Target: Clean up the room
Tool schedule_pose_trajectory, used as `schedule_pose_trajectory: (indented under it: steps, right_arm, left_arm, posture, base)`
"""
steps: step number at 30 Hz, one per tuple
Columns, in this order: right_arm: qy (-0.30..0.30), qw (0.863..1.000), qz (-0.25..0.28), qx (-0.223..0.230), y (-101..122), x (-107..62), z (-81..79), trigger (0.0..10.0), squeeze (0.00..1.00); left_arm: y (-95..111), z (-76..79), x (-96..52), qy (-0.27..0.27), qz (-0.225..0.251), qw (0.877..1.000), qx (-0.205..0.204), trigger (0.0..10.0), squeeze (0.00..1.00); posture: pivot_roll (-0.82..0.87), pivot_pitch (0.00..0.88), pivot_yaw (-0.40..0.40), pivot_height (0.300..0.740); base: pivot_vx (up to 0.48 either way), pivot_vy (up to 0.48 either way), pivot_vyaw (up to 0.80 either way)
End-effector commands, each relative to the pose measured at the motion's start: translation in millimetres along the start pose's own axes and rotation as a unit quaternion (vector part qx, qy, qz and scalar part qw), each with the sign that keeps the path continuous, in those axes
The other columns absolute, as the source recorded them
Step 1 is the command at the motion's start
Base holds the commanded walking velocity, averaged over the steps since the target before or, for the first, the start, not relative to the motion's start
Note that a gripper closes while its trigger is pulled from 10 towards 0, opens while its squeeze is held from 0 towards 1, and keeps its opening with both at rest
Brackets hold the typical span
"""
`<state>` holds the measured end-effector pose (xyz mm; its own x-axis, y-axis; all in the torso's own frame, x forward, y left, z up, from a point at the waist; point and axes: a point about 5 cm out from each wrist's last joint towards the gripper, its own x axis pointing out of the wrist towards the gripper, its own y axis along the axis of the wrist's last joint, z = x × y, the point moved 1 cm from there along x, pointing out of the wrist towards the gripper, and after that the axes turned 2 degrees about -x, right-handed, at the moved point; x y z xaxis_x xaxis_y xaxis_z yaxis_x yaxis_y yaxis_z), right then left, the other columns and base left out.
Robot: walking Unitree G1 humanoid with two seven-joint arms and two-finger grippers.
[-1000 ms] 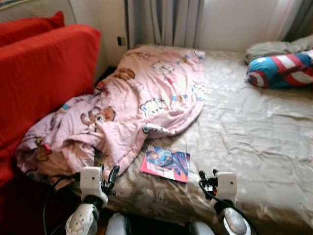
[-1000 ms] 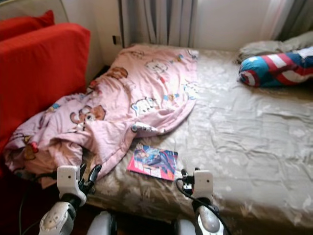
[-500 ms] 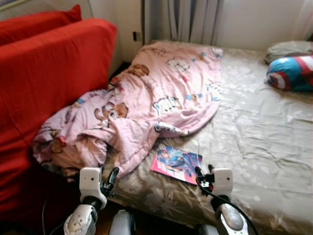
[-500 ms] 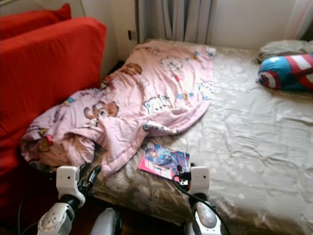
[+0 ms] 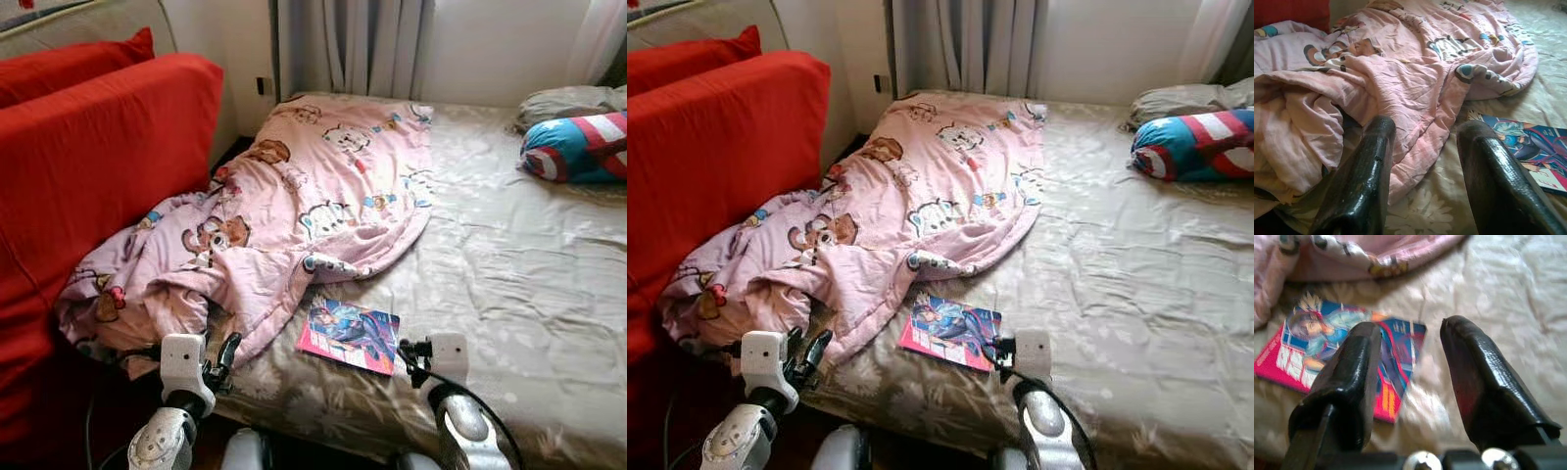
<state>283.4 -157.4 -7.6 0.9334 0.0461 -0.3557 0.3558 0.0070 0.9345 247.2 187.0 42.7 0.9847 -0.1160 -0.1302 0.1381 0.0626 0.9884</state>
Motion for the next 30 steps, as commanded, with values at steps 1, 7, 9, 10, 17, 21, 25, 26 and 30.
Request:
schedule_pose_trajectory:
  steps: [1, 7, 9, 10, 17, 21, 25, 26, 30]
  right_arm:
    - [-0.002, 1.0, -0.001, 0.007, 0.6, 1.9, -0.5, 10.0, 0.0]
    - [-0.002, 1.0, -0.005, 0.005, -2.8, 1.1, -0.3, 10.0, 0.0]
    - [-0.002, 1.0, -0.01, 0.003, -5.6, -0.1, -0.1, 10.0, 0.0]
    - [0.001, 1.0, -0.018, 0.0, -9.2, -1.4, -0.4, 10.0, 0.0]
    - [0.039, 0.995, -0.076, -0.054, -21.1, 0.6, -6.2, 10.0, 0.0]
    - [0.041, 0.99, -0.105, -0.083, -20.0, 5.0, -1.1, 10.0, 0.0]
    - [0.036, 0.979, -0.146, -0.14, -19.8, 8.3, 9.9, 10.0, 0.04]
    - [0.024, 0.977, -0.153, -0.146, -17.0, 10.0, 16.5, 10.0, 1.0]
    - [0.032, 0.966, -0.176, -0.184, -11.4, 13.0, 26.5, 10.0, 1.0]
  left_arm:
    - [2.9, -3.0, -2.0, 0.001, 0.001, 1.0, -0.001, 10.0, 0.0]
    - [4.7, -2.5, -2.6, 0.002, 0.001, 1.0, -0.001, 10.0, 0.0]
    - [5.0, -2.3, -2.4, 0.002, 0.002, 1.0, -0.001, 10.0, 0.0]
    - [5.5, -2.1, -2.1, 0.003, 0.002, 1.0, 0.002, 10.0, 0.0]
    - [6.3, -0.1, -2.8, 0.003, 0.0, 1.0, 0.004, 10.0, 0.0]
    - [8.0, -2.0, -5.3, 0.004, 0.001, 1.0, 0.006, 10.0, 0.0]
    - [9.1, -4.3, -10.2, 0.008, 0.001, 1.0, 0.008, 10.0, 0.0]
    - [9.3, -4.7, -12.4, 0.008, 0.0, 1.0, 0.009, 10.0, 0.0]
    - [9.5, -6.8, -20.5, 0.01, -0.007, 1.0, 0.012, 10.0, 0.0]
  posture:
    - [0.02, 0.076, 0.021, 0.63]
    - [0.02, 0.09, 0.021, 0.63]
    - [0.02, 0.097, 0.022, 0.63]
    - [0.02, 0.099, 0.022, 0.63]
    - [0.04, 0.116, 0.028, 0.63]
    - [0.05, 0.124, 0.029, 0.63]
    - [0.07, 0.139, 0.032, 0.63]
    - [0.08, 0.146, 0.034, 0.63]
    - [0.1, 0.171, 0.039, 0.63]
  base:
    - [0.307, 0.0, 0.0]
    - [0.311, 0.0, 0.0]
    - [0.306, 0.0, 0.0]
    - [0.0, 0.0, 0.0]
    - [0.0, 0.0, 0.0]
    - [0.0, 0.0, 0.0]
    - [0.0, 0.0, 0.0]
    - [0.0, 0.0, 0.0]
    - [0.0, 0.0, 0.0]
